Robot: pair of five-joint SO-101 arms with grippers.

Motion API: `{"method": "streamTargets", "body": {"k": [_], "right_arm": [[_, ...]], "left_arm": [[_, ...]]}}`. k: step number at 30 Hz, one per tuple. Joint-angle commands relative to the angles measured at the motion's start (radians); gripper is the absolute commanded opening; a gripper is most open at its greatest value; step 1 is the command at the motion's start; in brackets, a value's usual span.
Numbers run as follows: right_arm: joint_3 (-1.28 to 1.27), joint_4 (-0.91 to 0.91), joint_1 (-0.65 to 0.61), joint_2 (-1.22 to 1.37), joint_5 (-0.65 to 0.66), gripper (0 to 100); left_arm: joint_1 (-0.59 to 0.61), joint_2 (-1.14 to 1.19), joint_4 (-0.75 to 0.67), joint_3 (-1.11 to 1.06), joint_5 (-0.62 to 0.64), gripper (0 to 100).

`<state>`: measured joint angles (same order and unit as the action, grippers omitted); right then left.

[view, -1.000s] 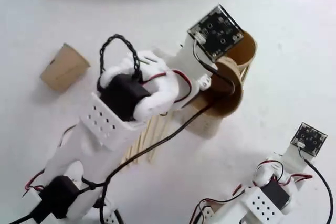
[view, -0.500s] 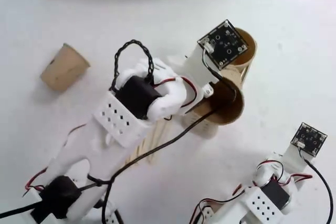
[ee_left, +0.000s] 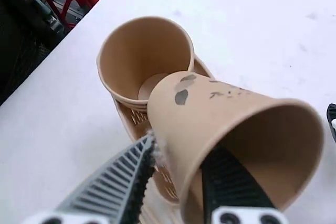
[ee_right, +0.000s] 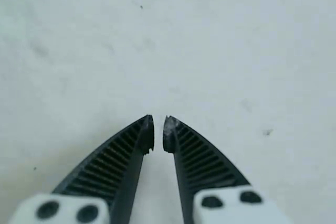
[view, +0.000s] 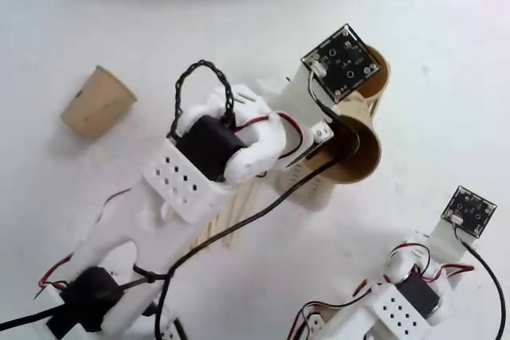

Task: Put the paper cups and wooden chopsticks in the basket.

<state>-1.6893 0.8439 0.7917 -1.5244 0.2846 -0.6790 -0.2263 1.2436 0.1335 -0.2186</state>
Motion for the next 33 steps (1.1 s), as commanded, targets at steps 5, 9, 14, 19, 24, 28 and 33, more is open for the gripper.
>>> {"method": "streamTargets", "body": {"k": [5,9,14,19,24,28,33], "right_arm": [[-0.006,-0.013,0.015,0.002,-0.008,4.6],[-0.006,-0.013,0.015,0.002,-0.008,4.6],[-0.006,-0.013,0.015,0.002,-0.008,4.6],[-0.006,-0.013,0.015,0.002,-0.008,4.6],[-0.006,-0.013,0.015,0.002,-0.008,4.6],[-0.006,-0.013,0.015,0.002,-0.008,4.6],[-0.006,-0.013,0.015,0.002,-0.008,4.5]], "left_arm": [[-0.005,-0.031,-0.025,0.161,0.006,15],[-0.005,-0.031,-0.025,0.172,0.005,15],[-0.005,-0.031,-0.038,0.183,0.005,15],[-0.007,-0.028,-0.1,0.189,0.005,15],[-0.008,-0.028,-0.117,0.172,0.005,15],[-0.007,-0.028,-0.118,0.112,0.003,15],[-0.005,-0.03,-0.118,-0.023,0.003,15]]}}
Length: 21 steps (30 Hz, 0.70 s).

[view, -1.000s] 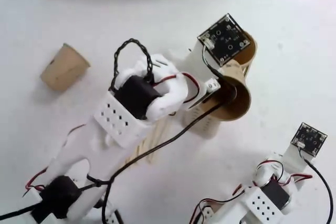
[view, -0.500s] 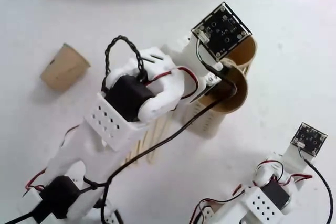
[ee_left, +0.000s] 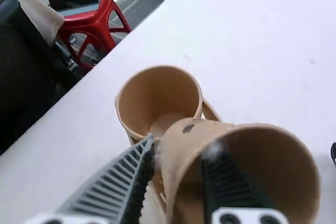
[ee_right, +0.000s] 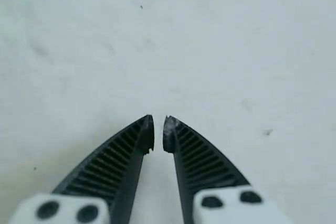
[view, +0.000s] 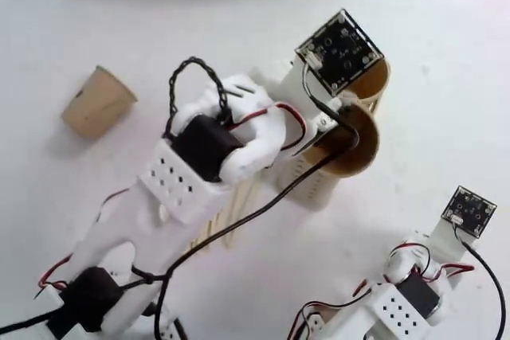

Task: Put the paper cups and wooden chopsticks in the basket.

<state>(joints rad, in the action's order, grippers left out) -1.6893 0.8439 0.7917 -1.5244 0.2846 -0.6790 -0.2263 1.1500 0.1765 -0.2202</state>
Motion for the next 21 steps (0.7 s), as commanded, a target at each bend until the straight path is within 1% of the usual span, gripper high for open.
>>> {"method": "streamTargets", "body": {"k": [1,4,5,7,8,9,10,12,16,21], "right_arm": [[-0.006,-0.013,0.015,0.002,-0.008,4.5],[-0.006,-0.013,0.015,0.002,-0.008,4.5],[-0.006,-0.013,0.015,0.002,-0.008,4.5],[-0.006,-0.013,0.015,0.002,-0.008,4.5],[-0.006,-0.013,0.015,0.002,-0.008,4.5],[-0.006,-0.013,0.015,0.002,-0.008,4.5],[-0.006,-0.013,0.015,0.002,-0.008,4.5],[-0.006,-0.013,0.015,0.002,-0.008,4.5],[-0.006,-0.013,0.015,0.002,-0.008,4.5],[-0.006,-0.013,0.015,0.002,-0.008,4.5]], "left_arm": [[-0.005,-0.03,-0.026,-0.089,0.003,15],[-0.005,-0.031,-0.052,-0.137,0.003,14],[-0.005,-0.031,-0.06,-0.143,0.003,12],[-0.005,-0.031,-0.068,-0.14,0.003,3],[-0.005,-0.031,-0.064,-0.132,0.003,1],[-0.007,-0.035,-0.057,-0.121,0.003,3],[-0.007,-0.036,-0.048,-0.106,0.005,2],[-0.007,-0.035,-0.008,-0.06,0.014,2],[-0.013,-0.03,0.129,0.075,0.014,2],[-0.007,-0.028,0.256,0.226,0.006,2]]}}
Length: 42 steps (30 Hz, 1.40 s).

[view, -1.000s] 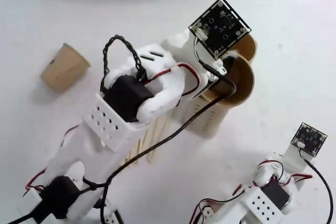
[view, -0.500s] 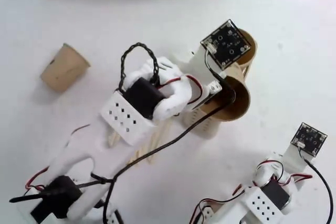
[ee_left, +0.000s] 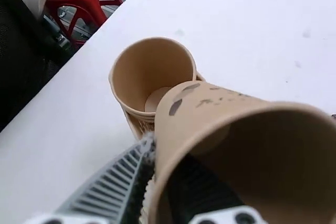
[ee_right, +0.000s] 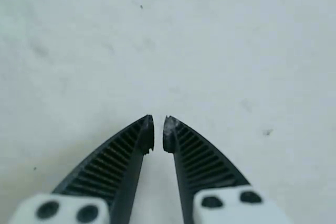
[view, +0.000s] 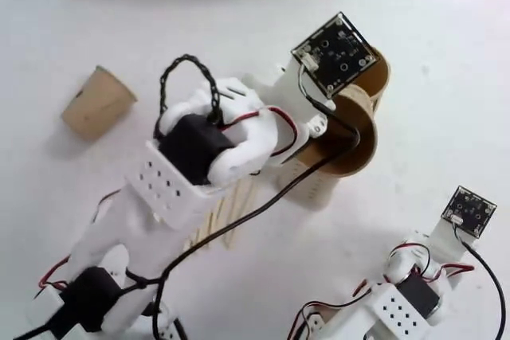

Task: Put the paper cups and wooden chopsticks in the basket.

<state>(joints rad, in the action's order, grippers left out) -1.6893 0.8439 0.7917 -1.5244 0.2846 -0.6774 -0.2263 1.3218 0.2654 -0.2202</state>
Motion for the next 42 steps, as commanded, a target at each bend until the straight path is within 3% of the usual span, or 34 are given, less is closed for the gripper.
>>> {"method": "streamTargets", "body": {"k": [1,10,19,27,34,42], "right_arm": [[-0.006,-0.013,0.015,0.002,-0.008,4.5],[-0.006,-0.013,0.015,0.002,-0.008,4.5],[-0.006,-0.013,0.015,0.002,-0.008,4.5],[-0.006,-0.013,0.015,0.002,-0.008,4.5],[-0.006,-0.013,0.015,0.002,-0.008,4.5],[-0.006,-0.013,0.015,0.002,-0.008,4.5]], "left_arm": [[-0.008,-0.027,0.098,0.143,0.006,2],[0.013,0.2,0.117,0.155,-0.035,2],[0.015,0.176,0.138,0.155,-0.081,2],[0.027,0.171,0.115,0.195,-0.087,22],[0.105,0.176,0.144,0.376,-0.083,22],[0.131,0.18,0.107,0.382,-0.08,22]]}}
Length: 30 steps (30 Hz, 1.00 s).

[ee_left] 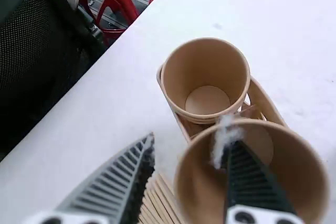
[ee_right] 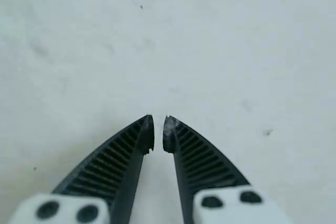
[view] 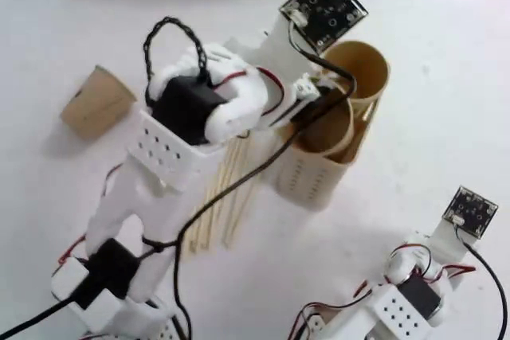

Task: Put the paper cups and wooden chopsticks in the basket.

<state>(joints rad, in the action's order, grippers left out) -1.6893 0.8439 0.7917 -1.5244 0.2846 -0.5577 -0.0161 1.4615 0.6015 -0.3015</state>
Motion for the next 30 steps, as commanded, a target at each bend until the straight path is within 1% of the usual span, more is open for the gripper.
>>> {"method": "streamTargets", "body": {"k": [1,5,8,11,18,23,25,30], "right_arm": [[-0.006,-0.013,0.015,0.002,-0.008,4.5],[-0.006,-0.013,0.015,0.002,-0.008,4.5],[-0.006,-0.013,0.015,0.002,-0.008,4.5],[-0.006,-0.013,0.015,0.002,-0.008,4.5],[-0.006,-0.013,0.015,0.002,-0.008,4.5],[-0.006,-0.013,0.015,0.002,-0.008,4.5],[-0.006,-0.013,0.015,0.002,-0.008,4.5],[-0.006,-0.013,0.015,0.002,-0.008,4.5]], "left_arm": [[0.008,-0.03,-0.032,0.046,0.002,22],[0.007,-0.022,-0.051,0.044,0.003,22],[0.03,-0.002,-0.044,0.043,0.003,22],[0.124,0.001,-0.052,0.044,0.005,22],[0.456,0.039,-0.075,0.018,-0.006,22],[0.671,0.199,-0.126,0.003,-0.055,22],[0.745,0.275,-0.149,0.003,-0.052,22],[0.885,0.398,-0.15,-0.003,-0.063,22]]}}
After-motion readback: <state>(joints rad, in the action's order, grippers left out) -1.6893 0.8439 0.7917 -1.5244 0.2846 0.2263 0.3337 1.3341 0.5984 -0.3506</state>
